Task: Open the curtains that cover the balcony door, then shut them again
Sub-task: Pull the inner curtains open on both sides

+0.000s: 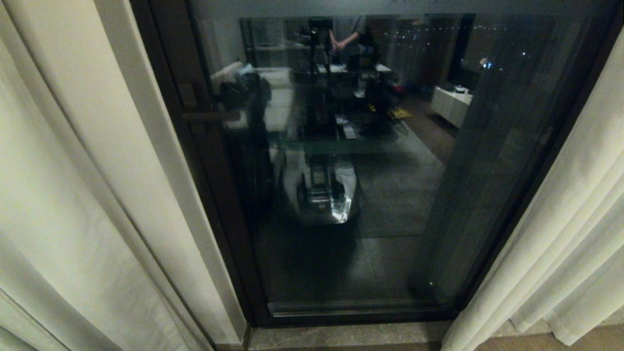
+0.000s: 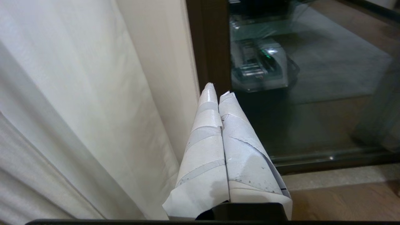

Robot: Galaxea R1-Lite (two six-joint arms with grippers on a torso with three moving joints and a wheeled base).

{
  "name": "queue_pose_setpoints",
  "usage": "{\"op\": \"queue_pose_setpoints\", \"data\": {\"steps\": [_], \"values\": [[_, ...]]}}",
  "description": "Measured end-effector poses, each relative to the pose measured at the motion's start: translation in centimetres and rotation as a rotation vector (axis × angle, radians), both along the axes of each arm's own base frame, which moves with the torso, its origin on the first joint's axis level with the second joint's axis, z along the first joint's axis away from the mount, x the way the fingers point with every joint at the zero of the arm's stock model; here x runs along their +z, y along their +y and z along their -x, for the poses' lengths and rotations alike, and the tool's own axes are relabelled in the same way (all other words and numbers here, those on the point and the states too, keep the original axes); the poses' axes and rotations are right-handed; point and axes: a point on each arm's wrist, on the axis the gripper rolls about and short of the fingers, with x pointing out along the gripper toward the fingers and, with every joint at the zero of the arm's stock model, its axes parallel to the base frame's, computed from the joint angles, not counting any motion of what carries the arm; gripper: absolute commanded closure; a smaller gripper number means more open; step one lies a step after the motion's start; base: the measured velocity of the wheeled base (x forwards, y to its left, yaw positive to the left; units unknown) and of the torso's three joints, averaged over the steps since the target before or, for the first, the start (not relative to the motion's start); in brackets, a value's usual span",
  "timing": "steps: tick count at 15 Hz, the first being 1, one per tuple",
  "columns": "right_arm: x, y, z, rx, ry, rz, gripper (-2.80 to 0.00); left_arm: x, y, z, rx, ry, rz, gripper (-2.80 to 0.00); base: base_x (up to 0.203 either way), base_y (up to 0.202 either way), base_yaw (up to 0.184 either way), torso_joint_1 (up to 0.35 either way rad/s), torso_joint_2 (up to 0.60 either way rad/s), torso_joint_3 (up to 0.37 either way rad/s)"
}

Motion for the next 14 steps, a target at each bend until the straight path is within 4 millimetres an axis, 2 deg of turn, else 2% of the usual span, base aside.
{"op": "queue_pose_setpoints", "data": {"steps": [14], "values": [[0.0, 0.0, 0.0, 0.0, 0.0, 0.0, 0.0, -0.02, 0.0, 0.0, 0.0, 0.002, 0.02, 0.0, 0.0, 0.0, 0.0, 0.0, 0.0, 0.0]]}}
